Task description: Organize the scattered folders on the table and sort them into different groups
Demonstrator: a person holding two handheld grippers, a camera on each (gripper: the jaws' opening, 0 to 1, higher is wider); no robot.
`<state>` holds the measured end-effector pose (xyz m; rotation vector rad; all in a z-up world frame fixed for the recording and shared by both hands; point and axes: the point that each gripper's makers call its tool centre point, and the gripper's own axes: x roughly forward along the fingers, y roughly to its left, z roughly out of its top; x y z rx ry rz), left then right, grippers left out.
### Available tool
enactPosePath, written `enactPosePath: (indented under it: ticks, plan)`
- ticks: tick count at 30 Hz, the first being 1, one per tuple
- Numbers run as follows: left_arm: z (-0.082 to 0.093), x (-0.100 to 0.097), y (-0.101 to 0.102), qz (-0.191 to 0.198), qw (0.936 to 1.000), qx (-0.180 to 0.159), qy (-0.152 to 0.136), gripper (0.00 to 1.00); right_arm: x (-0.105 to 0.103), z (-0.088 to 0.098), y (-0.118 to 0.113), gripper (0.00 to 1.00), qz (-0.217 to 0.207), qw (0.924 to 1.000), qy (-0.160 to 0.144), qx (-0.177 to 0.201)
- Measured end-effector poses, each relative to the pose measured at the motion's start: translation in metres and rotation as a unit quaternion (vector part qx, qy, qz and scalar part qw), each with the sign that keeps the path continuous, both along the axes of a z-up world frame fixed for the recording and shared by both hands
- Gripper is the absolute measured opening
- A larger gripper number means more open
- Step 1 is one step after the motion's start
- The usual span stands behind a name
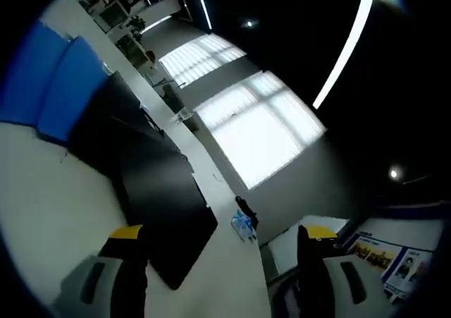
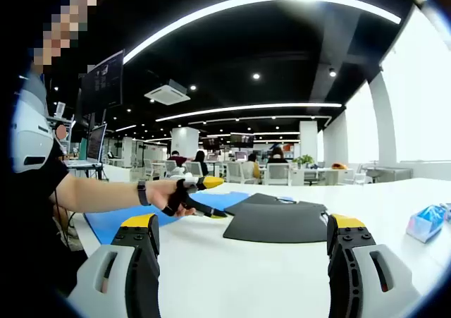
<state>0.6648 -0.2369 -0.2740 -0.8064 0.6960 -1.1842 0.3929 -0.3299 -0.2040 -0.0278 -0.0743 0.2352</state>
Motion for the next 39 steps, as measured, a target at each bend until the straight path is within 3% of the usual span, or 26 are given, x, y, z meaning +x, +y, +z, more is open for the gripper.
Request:
enactPosePath:
  ticks: [8, 12, 17, 20, 22, 24, 26, 29, 33, 35, 37, 38, 39]
  plan:
    - [-0.019, 0.034, -0.011, 0.02, 0.9987, 0.047, 0.006, 0.93, 0.003, -0.01, -0.008, 0.98, -0.003, 0.9999, 0.007, 0.01]
    - [-0.023, 0.044, -0.016, 0.02, 0.9987, 0.041, 0.022, 0.91, 0.004, -0.013, -0.012, 0.98, -0.005, 0.9999, 0.009, 0.014]
    - [-0.025, 0.051, -0.019, 0.021, 0.9986, 0.044, 0.021, 0.86, 0.012, -0.013, -0.016, 0.98, -0.003, 0.9998, 0.007, 0.019]
    - [-0.027, 0.052, -0.019, 0.022, 0.9985, 0.047, 0.015, 0.84, 0.031, -0.013, -0.016, 0.98, 0.009, 0.9998, 0.012, 0.009]
    - [-0.028, 0.053, -0.018, 0.024, 0.9986, 0.046, 0.014, 0.81, 0.052, -0.017, -0.014, 0.98, 0.038, 0.9988, 0.029, 0.007]
    - [-0.03, 0.055, -0.017, 0.027, 0.9986, 0.043, 0.016, 0.78, 0.074, -0.017, -0.02, 0.97, 0.041, 0.9988, 0.028, -0.002]
    - [-0.031, 0.057, -0.017, 0.03, 0.9985, 0.044, 0.014, 0.75, 0.097, -0.029, -0.028, 0.93, 0.058, 0.9969, 0.051, -0.018]
    - [-0.032, 0.059, -0.017, 0.032, 0.9984, 0.044, 0.012, 0.73, 0.139, -0.059, -0.067, 0.85, 0.027, 0.9923, 0.115, -0.036]
    - [-0.033, 0.061, -0.017, 0.034, 0.9982, 0.047, 0.012, 0.72, 0.183, -0.086, -0.116, 0.66, -0.007, 0.9879, 0.153, -0.027]
    - [-0.033, 0.06, -0.017, 0.036, 0.9981, 0.049, 0.01, 0.71, 0.209, -0.103, -0.152, 0.56, -0.048, 0.9842, 0.171, -0.003]
    - [-0.034, 0.06, -0.017, 0.037, 0.998, 0.05, 0.008, 0.7, 0.22, -0.114, -0.18, 0.46, -0.088, 0.9795, 0.181, -0.008]
    - [-0.034, 0.06, -0.017, 0.036, 0.998, 0.052, 0.007, 0.7, 0.224, -0.12, -0.195, 0.45, -0.11, 0.9758, 0.186, -0.031]
    - [-0.034, 0.06, -0.017, 0.036, 0.9979, 0.052, 0.006, 0.7, 0.226, -0.123, -0.201, 0.46, -0.123, 0.9739, 0.188, -0.03]
